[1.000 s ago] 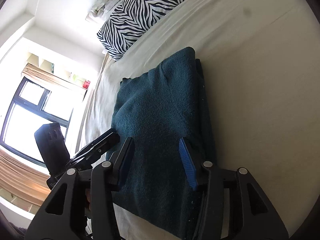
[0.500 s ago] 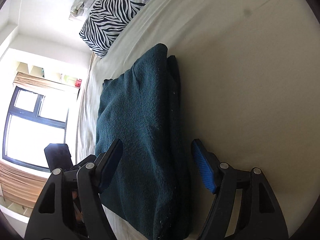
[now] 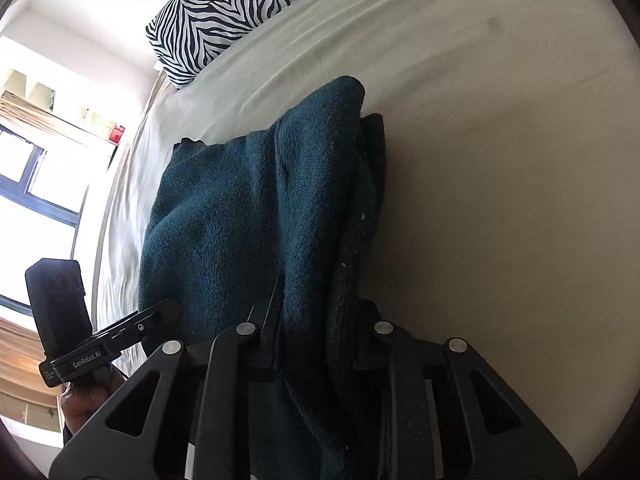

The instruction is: Fold small clothes

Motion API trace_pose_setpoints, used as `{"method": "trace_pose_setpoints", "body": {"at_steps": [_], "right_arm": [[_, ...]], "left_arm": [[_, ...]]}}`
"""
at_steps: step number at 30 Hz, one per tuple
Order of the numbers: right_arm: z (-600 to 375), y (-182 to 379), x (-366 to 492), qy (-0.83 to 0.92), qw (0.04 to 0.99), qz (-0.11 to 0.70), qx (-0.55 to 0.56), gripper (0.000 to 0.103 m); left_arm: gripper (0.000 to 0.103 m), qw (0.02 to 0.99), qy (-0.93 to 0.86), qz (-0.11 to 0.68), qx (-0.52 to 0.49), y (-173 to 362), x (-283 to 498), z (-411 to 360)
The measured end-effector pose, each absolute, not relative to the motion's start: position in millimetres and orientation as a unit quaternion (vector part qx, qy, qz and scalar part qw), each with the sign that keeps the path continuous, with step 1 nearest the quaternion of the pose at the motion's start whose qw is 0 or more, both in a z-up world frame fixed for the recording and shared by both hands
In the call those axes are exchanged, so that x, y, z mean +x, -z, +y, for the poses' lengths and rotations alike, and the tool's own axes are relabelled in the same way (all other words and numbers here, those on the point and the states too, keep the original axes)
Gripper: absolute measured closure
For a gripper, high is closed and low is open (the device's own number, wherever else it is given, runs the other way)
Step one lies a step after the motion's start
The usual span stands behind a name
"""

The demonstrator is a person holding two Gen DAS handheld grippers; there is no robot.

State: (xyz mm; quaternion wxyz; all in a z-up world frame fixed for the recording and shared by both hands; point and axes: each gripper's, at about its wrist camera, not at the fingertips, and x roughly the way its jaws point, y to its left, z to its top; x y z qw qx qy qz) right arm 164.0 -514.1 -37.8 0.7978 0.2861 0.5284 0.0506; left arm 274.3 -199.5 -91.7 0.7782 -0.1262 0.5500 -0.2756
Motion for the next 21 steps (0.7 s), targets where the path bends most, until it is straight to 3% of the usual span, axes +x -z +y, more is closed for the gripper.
{"method": "trace_pose_setpoints", "body": {"at_steps": [12, 21], "right_arm": [[-390, -36, 84, -0.141, 0.817, 0.499, 0.251, 0.082], [-295, 2, 24, -0.191, 0.784, 0.518, 0.284, 0.082]], "left_arm": [[0.062, 0.807, 0.281, 0.512, -0.087, 26, 165, -104], [0.062, 0.808, 0.259, 0.520, -0.095, 51, 84, -20]]}}
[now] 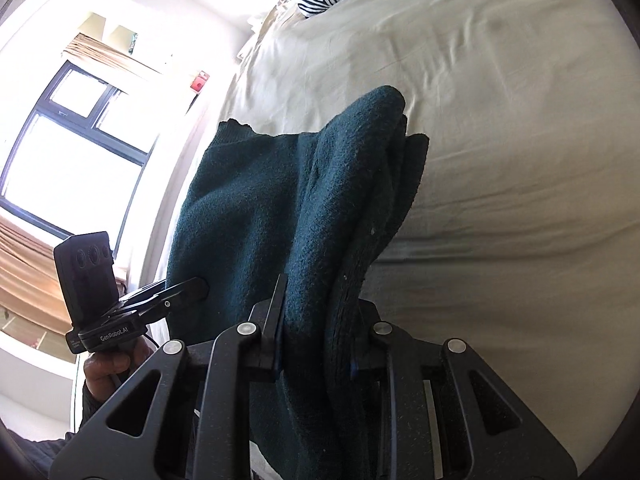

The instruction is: Fold small clothes

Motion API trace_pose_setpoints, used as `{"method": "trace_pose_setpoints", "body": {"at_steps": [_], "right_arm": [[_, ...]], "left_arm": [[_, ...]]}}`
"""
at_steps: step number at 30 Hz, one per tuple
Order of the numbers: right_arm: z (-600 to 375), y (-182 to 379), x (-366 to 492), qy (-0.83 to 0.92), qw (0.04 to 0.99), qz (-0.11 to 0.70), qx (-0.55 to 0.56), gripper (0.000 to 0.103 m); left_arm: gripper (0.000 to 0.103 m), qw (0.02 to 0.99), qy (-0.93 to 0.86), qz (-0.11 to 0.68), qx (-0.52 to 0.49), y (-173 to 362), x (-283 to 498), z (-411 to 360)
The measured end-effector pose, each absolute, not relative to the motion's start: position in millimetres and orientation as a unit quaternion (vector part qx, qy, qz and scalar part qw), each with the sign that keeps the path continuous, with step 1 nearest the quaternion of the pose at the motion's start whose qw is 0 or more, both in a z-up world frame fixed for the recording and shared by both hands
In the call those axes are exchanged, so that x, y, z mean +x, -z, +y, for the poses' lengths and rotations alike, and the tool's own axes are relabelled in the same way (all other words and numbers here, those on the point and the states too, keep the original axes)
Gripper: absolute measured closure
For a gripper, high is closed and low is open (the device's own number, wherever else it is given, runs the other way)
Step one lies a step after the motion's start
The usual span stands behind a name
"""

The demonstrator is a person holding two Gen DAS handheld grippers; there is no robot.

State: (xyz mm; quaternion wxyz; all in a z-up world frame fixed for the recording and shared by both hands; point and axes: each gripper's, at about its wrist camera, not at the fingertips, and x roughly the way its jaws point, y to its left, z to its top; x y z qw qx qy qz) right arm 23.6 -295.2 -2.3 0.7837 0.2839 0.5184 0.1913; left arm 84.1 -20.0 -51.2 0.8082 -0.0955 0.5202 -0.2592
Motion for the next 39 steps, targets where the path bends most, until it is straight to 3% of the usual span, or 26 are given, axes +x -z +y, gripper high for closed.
{"method": "trace_pose_setpoints", "body": {"at_steps": [5, 17, 20, 22, 24, 29, 30, 32, 34, 36, 39], "right_arm": [[-280, 41, 3, -0.174, 0.775, 0.533, 0.294, 0.082], [-299, 80, -8, -0.193, 0.752, 0.500, 0.383, 0.077], [-308, 69, -17, -0.168, 0.764, 0.492, 0.383, 0.072], [-315, 58, -27, -0.136, 0.784, 0.485, 0.363, 0.062], [-323, 41, -41, -0.103, 0.807, 0.472, 0.339, 0.060], [-326, -25, -88, -0.013, 0.886, 0.394, 0.244, 0.059], [-328, -43, -100, 0.004, 0.903, 0.368, 0.221, 0.054], [-319, -76, -123, 0.036, 0.935, 0.302, 0.185, 0.031], [-313, -107, -149, 0.062, 0.958, 0.221, 0.171, 0.000], [-305, -132, -169, 0.088, 0.972, 0.148, 0.162, 0.000], [-295, -162, -182, 0.118, 0.978, 0.103, 0.134, 0.000]], "left_arm": [[0.057, 0.800, 0.245, 0.536, -0.112, 95, 79, -1], [0.042, 0.802, 0.250, 0.522, -0.149, 110, 69, 11], [0.039, 0.815, 0.238, 0.509, -0.142, 102, 58, 16], [0.039, 0.829, 0.227, 0.494, -0.128, 92, 47, 18], [0.037, 0.853, 0.208, 0.466, -0.106, 77, 36, 20], [0.000, 0.927, 0.140, 0.346, -0.038, 17, -15, 20], [0.000, 0.941, 0.121, 0.315, -0.020, 3, -27, 18], [0.000, 0.962, 0.084, 0.261, 0.011, -22, -48, 13], [0.000, 0.972, 0.062, 0.226, 0.022, -44, -62, 10], [0.000, 0.979, 0.051, 0.196, 0.026, -65, -71, 7], [0.000, 0.987, 0.042, 0.148, 0.038, -92, -91, 5]]}}
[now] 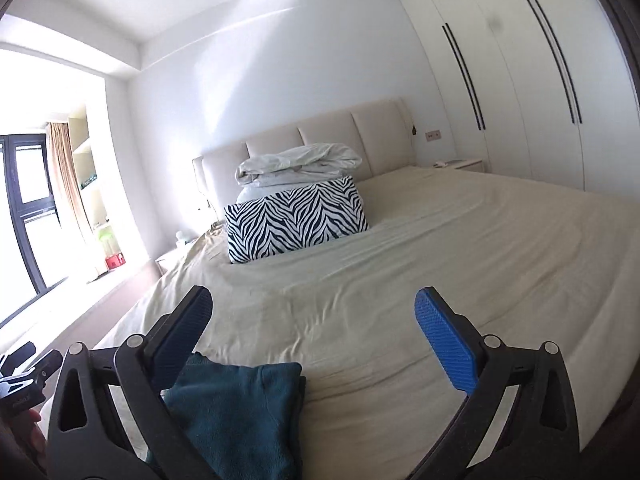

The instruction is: Fold small clothes

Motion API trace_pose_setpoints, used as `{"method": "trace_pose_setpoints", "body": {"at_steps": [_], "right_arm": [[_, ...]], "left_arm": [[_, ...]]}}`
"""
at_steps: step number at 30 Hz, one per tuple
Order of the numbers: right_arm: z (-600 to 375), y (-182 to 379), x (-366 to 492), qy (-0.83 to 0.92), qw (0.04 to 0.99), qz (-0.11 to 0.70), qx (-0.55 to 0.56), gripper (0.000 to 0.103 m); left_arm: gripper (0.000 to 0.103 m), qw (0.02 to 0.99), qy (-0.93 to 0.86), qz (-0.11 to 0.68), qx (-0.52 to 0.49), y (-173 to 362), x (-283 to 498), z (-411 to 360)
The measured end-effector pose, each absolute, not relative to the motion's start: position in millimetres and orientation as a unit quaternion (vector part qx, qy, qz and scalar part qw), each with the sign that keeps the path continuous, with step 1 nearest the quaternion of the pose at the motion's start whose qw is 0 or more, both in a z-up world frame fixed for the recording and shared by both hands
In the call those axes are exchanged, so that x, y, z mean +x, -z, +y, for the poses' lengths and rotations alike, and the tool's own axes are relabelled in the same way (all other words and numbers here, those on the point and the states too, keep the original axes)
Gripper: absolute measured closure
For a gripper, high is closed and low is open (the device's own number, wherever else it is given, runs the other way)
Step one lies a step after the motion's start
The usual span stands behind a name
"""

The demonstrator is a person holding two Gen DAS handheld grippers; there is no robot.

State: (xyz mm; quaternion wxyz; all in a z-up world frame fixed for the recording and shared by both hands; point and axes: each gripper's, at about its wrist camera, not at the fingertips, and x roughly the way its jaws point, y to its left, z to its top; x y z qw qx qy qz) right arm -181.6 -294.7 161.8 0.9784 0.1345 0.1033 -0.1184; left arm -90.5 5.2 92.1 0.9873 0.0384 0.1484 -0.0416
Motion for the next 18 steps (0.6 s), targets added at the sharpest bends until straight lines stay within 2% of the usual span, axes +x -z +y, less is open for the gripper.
{"method": "trace_pose_setpoints", "body": {"at_steps": [3, 9, 13, 18], "right_arm": [[-285, -186, -192, 0.141, 0.981, 0.074, 0.114, 0.000], [-265, -217, -203, 0.113, 0.985, 0.096, 0.092, 0.000], [-248, -225, -214, 0.111, 0.986, 0.099, 0.076, 0.000], [-235, -215, -212, 0.103, 0.979, 0.152, 0.086, 0.000]], "left_arm": [[0.000, 0.990, 0.041, 0.132, 0.034, -113, -109, 3], [0.000, 0.986, 0.038, 0.162, 0.016, -126, -111, 4], [0.000, 0.976, 0.017, 0.217, 0.017, -116, -103, 2], [0.000, 0.964, -0.002, 0.266, 0.023, -92, -104, -1]]}}
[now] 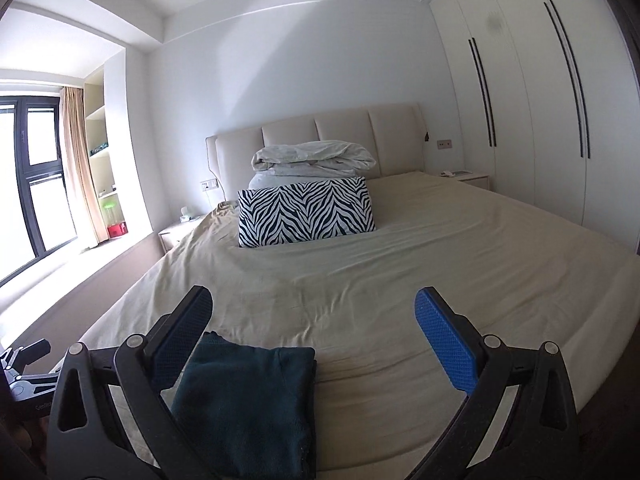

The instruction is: Fold small clothes

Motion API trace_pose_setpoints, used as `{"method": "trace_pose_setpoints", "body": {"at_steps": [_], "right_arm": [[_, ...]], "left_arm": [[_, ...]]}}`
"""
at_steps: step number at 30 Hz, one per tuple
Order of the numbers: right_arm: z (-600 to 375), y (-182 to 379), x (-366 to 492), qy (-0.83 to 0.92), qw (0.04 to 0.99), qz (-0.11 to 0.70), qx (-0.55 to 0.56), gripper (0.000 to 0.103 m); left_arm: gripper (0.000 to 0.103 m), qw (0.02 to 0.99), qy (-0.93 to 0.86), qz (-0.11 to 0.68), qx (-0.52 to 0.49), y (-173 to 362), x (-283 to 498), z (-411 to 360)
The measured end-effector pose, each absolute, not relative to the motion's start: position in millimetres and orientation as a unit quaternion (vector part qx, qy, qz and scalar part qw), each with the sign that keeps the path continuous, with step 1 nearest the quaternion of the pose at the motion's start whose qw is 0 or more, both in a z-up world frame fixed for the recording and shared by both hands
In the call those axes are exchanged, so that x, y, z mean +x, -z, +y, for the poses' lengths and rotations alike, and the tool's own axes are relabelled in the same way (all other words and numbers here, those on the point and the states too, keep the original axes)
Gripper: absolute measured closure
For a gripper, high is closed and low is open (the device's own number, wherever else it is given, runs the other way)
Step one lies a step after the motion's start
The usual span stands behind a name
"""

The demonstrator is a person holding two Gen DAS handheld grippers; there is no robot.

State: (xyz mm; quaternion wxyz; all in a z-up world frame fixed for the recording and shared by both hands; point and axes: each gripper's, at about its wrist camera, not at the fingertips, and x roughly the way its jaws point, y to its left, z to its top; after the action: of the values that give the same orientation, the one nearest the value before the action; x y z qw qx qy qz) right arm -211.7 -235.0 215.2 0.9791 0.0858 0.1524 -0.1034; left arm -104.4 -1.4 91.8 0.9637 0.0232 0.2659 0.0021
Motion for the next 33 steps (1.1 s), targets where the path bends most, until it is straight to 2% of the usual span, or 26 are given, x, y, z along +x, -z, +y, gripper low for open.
{"method": "trace_pose_setpoints", "body": {"at_steps": [4, 11, 14, 19, 33], "right_arm": [[-221, -195, -211, 0.113, 0.975, 0.179, 0.065, 0.000], [-220, -137, -176, 0.092, 0.933, 0.335, 0.095, 0.000], [-222, -116, -170, 0.099, 0.919, 0.369, 0.100, 0.000], [-226, -100, -163, 0.100, 0.913, 0.384, 0.096, 0.000], [-219, -111, -155, 0.090, 0.909, 0.399, 0.085, 0.000]], "left_arm": [[0.000, 0.953, 0.009, 0.301, 0.035, -71, -106, -9], [0.000, 0.933, 0.015, 0.358, 0.040, -48, -99, -16], [0.000, 0.929, 0.015, 0.369, 0.036, -45, -97, -16], [0.000, 0.927, 0.009, 0.374, 0.034, -49, -93, -15], [0.000, 0.922, 0.010, 0.386, 0.026, -51, -87, -16]]}}
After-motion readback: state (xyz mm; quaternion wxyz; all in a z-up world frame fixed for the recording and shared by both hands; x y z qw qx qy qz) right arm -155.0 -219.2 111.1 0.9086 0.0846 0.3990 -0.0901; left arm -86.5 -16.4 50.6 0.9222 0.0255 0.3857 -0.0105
